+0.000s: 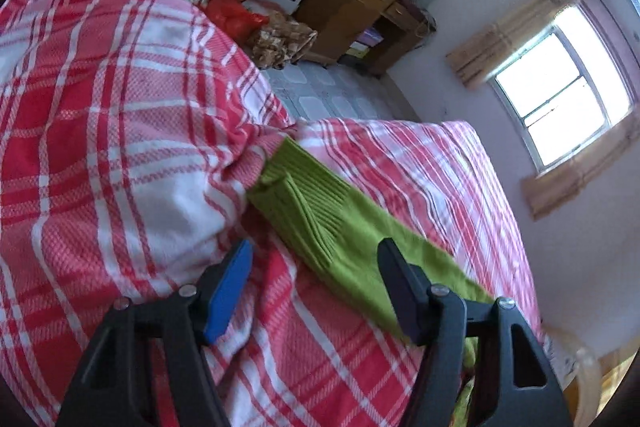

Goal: Fold small clothes
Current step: 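Grasp the other sleeve cuff with the left tool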

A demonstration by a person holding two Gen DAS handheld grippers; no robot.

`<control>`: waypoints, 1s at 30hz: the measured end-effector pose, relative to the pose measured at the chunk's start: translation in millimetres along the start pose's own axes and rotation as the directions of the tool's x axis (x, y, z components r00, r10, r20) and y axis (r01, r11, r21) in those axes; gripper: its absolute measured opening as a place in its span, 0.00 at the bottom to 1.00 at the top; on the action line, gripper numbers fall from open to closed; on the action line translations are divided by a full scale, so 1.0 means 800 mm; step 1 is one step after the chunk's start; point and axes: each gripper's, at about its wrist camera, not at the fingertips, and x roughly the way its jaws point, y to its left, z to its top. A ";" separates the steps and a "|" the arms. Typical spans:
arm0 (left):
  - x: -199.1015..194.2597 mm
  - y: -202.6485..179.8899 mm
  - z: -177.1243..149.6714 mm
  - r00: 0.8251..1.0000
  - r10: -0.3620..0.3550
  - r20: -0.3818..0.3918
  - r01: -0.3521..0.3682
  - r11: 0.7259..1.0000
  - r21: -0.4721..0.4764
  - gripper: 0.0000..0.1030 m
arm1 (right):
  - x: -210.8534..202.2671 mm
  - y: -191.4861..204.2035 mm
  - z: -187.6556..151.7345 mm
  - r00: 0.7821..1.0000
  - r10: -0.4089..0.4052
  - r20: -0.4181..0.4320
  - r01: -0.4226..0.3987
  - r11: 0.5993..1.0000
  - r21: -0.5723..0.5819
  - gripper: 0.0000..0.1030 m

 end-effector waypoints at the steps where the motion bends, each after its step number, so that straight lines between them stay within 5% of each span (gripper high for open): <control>1: 0.004 0.001 0.003 1.000 -0.006 -0.002 0.006 1.000 -0.010 0.65 | 0.000 0.000 0.000 1.000 0.000 0.000 0.000 1.000 0.000 0.88; 11: 0.039 -0.009 0.012 1.000 0.009 -0.023 -0.010 1.000 -0.017 0.63 | 0.000 0.000 0.000 1.000 -0.001 0.001 0.001 1.000 -0.001 0.89; 13: 0.049 -0.009 0.017 0.999 0.031 -0.024 -0.032 0.999 -0.009 0.51 | 0.000 0.001 -0.001 1.000 -0.001 0.001 0.001 1.000 -0.001 0.89; 14: 0.048 -0.007 0.016 0.999 0.040 -0.019 -0.040 0.999 -0.010 0.37 | 0.000 0.000 -0.001 1.000 -0.001 0.001 0.001 1.000 0.000 0.89; 15: 0.049 -0.006 0.017 0.999 0.040 -0.012 -0.040 0.999 -0.008 0.13 | 0.000 0.001 -0.001 1.000 -0.001 0.002 0.001 1.000 0.000 0.89; 16: 0.050 -0.007 0.019 0.999 0.033 -0.013 -0.033 0.999 0.003 0.07 | 0.000 0.001 -0.001 1.000 -0.001 0.002 0.001 1.000 -0.001 0.89; 30: -0.005 -0.056 0.030 0.992 -0.061 0.115 0.038 0.982 0.187 0.05 | 0.000 -0.001 0.001 1.000 -0.005 0.003 0.005 1.000 -0.001 0.89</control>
